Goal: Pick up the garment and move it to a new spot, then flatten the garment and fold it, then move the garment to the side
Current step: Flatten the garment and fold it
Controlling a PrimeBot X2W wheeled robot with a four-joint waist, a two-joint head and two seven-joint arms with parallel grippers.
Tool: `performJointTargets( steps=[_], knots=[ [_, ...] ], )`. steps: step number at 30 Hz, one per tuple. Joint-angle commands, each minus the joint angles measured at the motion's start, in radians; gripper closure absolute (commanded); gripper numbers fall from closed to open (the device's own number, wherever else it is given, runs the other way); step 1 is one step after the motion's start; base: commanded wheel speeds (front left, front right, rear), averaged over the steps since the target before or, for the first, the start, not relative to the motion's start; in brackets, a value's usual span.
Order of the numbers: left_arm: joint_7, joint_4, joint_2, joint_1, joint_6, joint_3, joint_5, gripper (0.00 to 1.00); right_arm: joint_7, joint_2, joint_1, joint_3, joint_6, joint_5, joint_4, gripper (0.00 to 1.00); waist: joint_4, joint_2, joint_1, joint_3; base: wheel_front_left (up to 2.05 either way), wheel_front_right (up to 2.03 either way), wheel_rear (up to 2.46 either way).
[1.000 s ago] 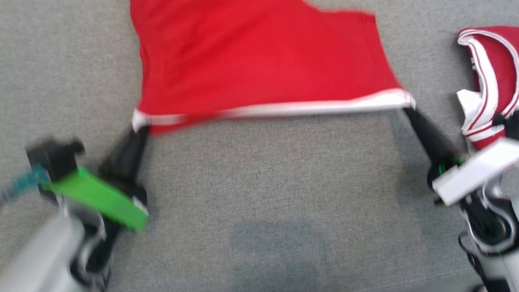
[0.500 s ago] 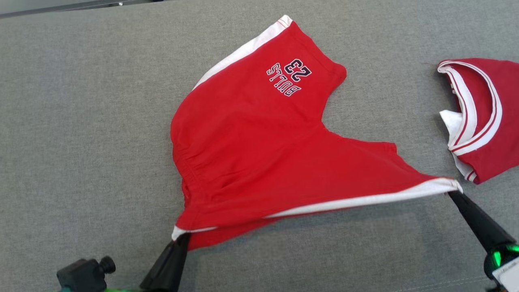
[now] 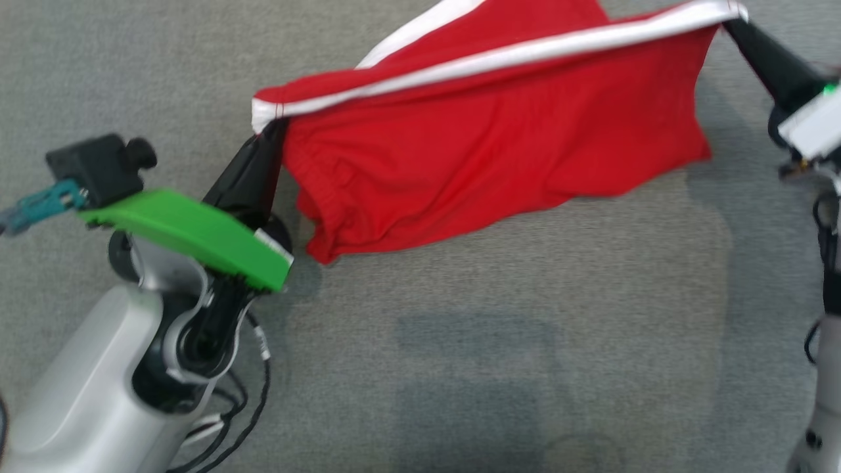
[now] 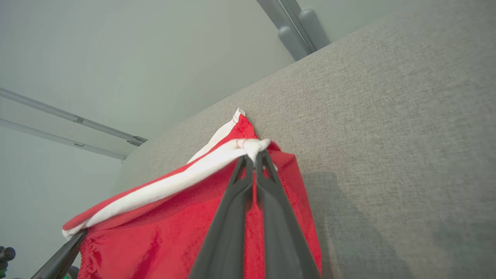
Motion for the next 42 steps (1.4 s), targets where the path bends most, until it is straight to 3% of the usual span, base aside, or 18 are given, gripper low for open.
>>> performJointTargets(
  steps=[1,7,15,16,17,18,19,20,28,31,38,42],
  knots=[
    [0.013,0.038,-0.033,-0.046,0.01,-0.007,-0.012,1.0,0.014,0.0,-0.08,0.008,0.0,-0.042,0.039,1.0,0.112,0.0029,0.0001,0.11,0.0,0.0,0.0],
    [0.023,0.154,-0.106,-0.117,0.004,-0.036,-0.01,1.0,0.056,-0.003,-0.278,0.053,0.0,-0.174,0.183,1.0,0.162,0.0029,0.0001,0.131,0.0,0.0,0.0],
    [0.002,0.232,-0.159,-0.134,-0.02,-0.054,-0.01,1.0,0.07,-0.038,-0.376,0.096,0.0,-0.262,0.281,1.0,0.222,0.0029,0.0001,0.123,0.0,0.0,0.0],
    [0.006,0.238,-0.166,-0.136,-0.023,-0.059,-0.014,0.93,0.063,-0.041,-0.383,0.098,0.0,-0.275,0.288,1.0,0.225,0.0029,0.0001,0.123,0.0,0.0,0.0],
    [0.004,0.245,-0.173,-0.141,-0.026,-0.063,-0.014,0.71,0.056,-0.041,-0.388,0.098,0.0,-0.282,0.295,1.0,0.228,0.0029,0.0001,0.122,0.0,0.0,0.0],
    [0.003,0.252,-0.177,-0.144,-0.028,-0.068,-0.013,0.54,0.054,-0.038,-0.389,0.101,0.0,-0.29,0.305,0.76,0.229,0.0029,0.0001,0.121,0.0,0.0,0.0],
    [0.005,0.257,-0.183,-0.146,-0.031,-0.072,-0.013,0.02,0.051,-0.042,-0.387,0.112,0.0,-0.304,0.309,0.24,0.228,0.0029,0.0001,0.119,0.0,0.0,0.0],
    [0.003,0.261,-0.187,-0.147,-0.031,-0.073,-0.011,0.0,0.052,-0.045,-0.384,0.123,0.0,-0.315,0.313,0.0,0.225,0.0029,0.0001,0.117,0.0,0.0,0.0],
    [0.035,0.249,-0.149,-0.133,-0.025,-0.092,0.001,0.0,0.086,-0.083,-0.344,0.242,0.0,-0.272,0.238,0.0,0.175,0.0029,0.0001,0.077,0.0,0.0,0.0],
    [0.038,0.201,-0.098,-0.111,-0.012,-0.113,0.049,0.0,0.129,-0.113,-0.315,0.272,0.0,-0.228,0.168,0.0,0.151,0.0029,0.0001,0.043,0.0,0.0,0.0],
    [-0.044,0.044,0.033,-0.034,0.064,-0.114,0.188,0.0,0.212,-0.217,-0.219,0.248,0.0,-0.245,0.067,0.0,0.144,0.0029,0.0001,0.005,0.0,0.0,0.0],
    [-0.141,-0.011,0.063,0.009,0.111,-0.09,0.26,0.0,0.21,-0.233,-0.176,0.207,0.0,-0.297,0.087,0.0,0.177,0.0029,0.0001,0.027,0.0,0.0,0.0]
  ],
)
